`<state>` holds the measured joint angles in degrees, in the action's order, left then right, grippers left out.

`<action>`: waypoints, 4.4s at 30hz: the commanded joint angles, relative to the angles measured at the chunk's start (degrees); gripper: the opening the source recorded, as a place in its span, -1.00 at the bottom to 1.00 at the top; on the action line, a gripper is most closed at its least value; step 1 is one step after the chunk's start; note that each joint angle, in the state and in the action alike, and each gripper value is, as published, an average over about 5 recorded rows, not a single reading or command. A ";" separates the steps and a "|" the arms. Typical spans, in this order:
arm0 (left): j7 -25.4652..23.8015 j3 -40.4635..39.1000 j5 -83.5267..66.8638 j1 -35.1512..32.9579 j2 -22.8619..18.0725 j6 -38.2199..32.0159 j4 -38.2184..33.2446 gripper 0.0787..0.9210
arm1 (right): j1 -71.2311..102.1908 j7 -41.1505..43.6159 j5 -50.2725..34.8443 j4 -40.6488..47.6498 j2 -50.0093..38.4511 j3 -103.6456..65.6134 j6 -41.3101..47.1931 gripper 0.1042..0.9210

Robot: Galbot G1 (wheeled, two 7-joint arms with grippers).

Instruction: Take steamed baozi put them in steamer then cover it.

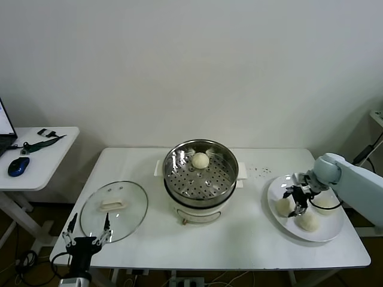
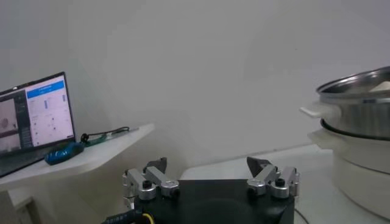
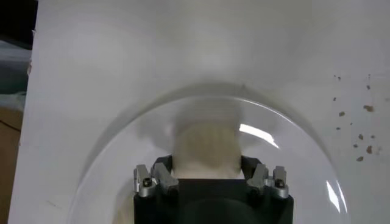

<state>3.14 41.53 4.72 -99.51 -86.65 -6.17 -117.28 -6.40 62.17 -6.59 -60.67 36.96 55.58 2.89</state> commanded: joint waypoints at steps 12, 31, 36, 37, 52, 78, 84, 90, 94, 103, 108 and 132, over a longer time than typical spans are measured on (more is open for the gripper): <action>-0.23 -2.39 0.41 0.41 -0.11 0.43 -1.43 0.77 | -43.91 -0.35 -30.97 -0.33 14.42 29.94 4.07 0.47; -0.40 -3.17 0.12 -0.58 1.43 -0.76 -2.20 0.77 | -39.04 -12.59 -42.67 -2.51 39.74 34.09 14.87 0.47; -0.41 -3.08 0.06 -0.53 1.47 -0.81 -2.18 0.77 | -35.54 -15.37 -43.03 -2.46 42.22 35.02 17.07 0.47; -0.41 -3.01 0.03 -0.53 1.47 -0.82 -2.15 0.77 | -34.96 -15.72 -42.93 -2.54 42.46 35.38 17.41 0.47; -0.44 -2.36 -0.12 -0.08 1.58 -0.71 -1.26 0.77 | -27.80 -18.40 -40.43 -4.64 40.89 36.43 19.19 0.48; -0.33 -2.51 0.47 0.28 1.75 -0.41 -1.36 0.77 | -36.81 -13.34 -35.39 -11.86 26.97 34.33 16.57 0.76; -0.30 -2.36 0.41 -0.19 1.66 -0.67 -1.47 0.77 | -42.98 -6.73 -30.85 -16.89 15.98 34.65 13.09 0.76; -0.22 -1.82 0.33 -0.29 1.65 -0.61 -1.54 0.77 | -43.23 -2.85 -23.16 -23.46 2.73 34.36 10.55 0.76; 0.55 -1.81 0.23 -0.45 1.55 -0.85 -1.45 0.77 | -39.41 -1.62 -14.58 -26.62 -6.39 33.64 8.58 0.76; -0.52 -1.93 1.18 -0.98 0.99 -1.47 -1.64 0.77 | -16.14 -1.46 -0.19 -24.46 -18.14 19.45 4.71 0.76; -0.41 -1.97 2.03 -1.03 0.28 -1.01 -2.02 0.77 | 0.59 -1.37 4.83 -20.72 -19.63 5.29 3.26 0.76; 0.53 -1.36 3.65 -0.79 -0.71 0.29 -1.95 0.77 | 14.09 -0.03 13.90 -7.58 -9.31 -9.11 0.11 0.76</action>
<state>3.62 40.23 8.03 -100.45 -87.29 -6.07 -119.45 3.49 61.98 4.53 -70.71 26.26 50.12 3.81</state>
